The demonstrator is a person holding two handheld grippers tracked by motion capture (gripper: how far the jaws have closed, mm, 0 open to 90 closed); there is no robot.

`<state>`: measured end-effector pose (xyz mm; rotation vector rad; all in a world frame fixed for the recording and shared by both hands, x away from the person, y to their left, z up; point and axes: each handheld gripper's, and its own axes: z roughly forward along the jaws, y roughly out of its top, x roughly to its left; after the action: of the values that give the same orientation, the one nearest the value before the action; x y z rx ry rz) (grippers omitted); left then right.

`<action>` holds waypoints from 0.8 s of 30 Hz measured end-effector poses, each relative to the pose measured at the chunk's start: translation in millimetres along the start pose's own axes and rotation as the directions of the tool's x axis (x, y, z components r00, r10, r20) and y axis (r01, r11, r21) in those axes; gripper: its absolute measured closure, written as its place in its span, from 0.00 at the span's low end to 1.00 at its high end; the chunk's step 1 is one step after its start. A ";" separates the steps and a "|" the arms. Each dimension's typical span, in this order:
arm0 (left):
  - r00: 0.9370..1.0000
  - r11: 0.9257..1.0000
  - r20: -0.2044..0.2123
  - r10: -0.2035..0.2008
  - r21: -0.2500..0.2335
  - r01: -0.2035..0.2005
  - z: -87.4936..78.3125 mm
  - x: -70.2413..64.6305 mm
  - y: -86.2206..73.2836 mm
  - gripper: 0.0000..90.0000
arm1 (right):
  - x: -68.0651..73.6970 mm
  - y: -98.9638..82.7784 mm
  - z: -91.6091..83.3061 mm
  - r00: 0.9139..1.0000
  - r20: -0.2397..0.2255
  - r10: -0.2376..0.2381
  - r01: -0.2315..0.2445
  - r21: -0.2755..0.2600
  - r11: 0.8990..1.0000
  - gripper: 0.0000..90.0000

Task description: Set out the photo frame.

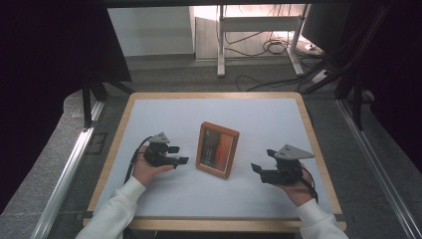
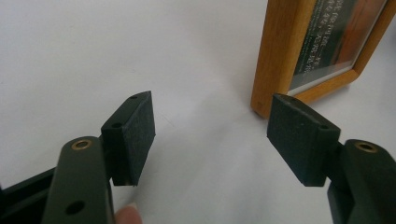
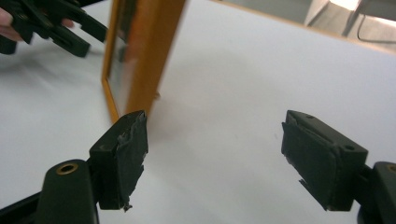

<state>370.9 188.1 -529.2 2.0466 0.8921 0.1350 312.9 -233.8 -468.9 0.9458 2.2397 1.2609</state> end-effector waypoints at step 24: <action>0.996 0.995 0.015 0.093 0.045 -0.094 22.5 -26.8 14.2 1.00 | -12.6 -35.2 5.6 0.998 0.067 0.016 -0.022 0.098 0.995 0.25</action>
<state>367.9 150.6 -526.1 2.1306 0.7985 0.1531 312.4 -252.4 -501.9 1.0318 2.2648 1.1189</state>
